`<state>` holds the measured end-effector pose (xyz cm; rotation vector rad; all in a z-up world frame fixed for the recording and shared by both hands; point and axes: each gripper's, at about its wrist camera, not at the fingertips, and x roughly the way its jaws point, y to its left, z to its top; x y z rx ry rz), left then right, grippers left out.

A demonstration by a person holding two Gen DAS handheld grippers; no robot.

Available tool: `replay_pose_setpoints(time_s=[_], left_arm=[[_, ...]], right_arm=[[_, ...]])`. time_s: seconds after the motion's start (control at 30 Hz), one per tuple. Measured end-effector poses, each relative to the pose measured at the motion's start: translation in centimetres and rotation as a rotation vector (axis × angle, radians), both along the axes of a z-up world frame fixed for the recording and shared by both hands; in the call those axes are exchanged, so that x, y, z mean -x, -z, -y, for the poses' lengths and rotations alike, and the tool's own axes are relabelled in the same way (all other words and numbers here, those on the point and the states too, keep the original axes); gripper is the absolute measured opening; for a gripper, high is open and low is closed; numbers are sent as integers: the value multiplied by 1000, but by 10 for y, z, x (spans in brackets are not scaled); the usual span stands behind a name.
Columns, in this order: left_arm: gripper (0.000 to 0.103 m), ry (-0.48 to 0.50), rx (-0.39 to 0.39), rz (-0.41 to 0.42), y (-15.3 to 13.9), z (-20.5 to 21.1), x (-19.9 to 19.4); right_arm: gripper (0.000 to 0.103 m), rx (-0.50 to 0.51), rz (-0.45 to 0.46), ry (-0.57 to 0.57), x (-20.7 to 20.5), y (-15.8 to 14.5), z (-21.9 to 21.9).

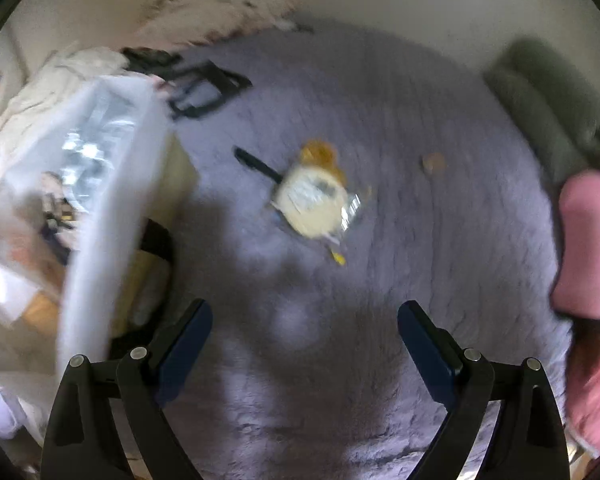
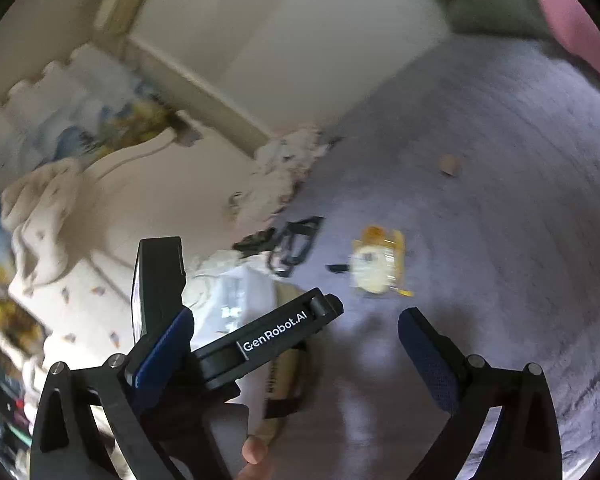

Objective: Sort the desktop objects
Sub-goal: 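Reach the right gripper to the small beige block and grasp it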

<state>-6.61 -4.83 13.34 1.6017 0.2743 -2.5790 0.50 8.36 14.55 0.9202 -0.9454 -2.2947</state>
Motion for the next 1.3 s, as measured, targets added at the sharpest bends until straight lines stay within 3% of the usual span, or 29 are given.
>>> replay_pose_setpoints(time_s=[0.1, 0.17, 0.27, 0.33, 0.4, 0.5, 0.57, 0.63, 0.7, 0.77, 0.83, 0.97, 1.17, 1.3], left_arm=[[93, 91, 110, 63, 27, -34, 25], [92, 106, 135, 74, 36, -43, 38], [90, 51, -68, 49, 43, -29, 59], [90, 0, -128, -11, 41, -15, 61], [90, -20, -100, -48, 40, -10, 63], [90, -70, -17, 13, 52, -4, 68], [90, -107, -62, 54, 60, 1, 65], [90, -133, -130, 64, 63, 3, 60], [90, -133, -104, 42, 60, -1, 60], [90, -131, -37, 21, 60, -3, 64], [90, -141, 4, 10, 61, -4, 67], [90, -161, -23, -11, 58, 2, 65], [90, -189, -44, -27, 56, 12, 63], [90, -244, -35, -4, 63, 23, 61]], right_arm=[[103, -21, 17, 69, 8, 23, -21], [103, -75, 28, 112, 16, 32, -32], [103, -245, 29, 215, 36, 40, -48], [99, -304, 13, 233, 52, 45, -56], [94, -340, -9, 231, 72, 50, -59], [76, -380, -19, 188, 107, 55, -50], [62, -384, -24, 122, 133, 61, -40], [62, -409, -20, 87, 165, 70, -30], [61, -503, -20, 63, 198, 79, -18], [43, -604, -31, 34, 224, 89, -7], [39, -672, -21, 15, 243, 98, -1], [39, -774, -1, 43, 278, 119, 5], [34, -805, 42, 50, 309, 140, 10], [34, -648, 22, 60, 276, 125, -5]])
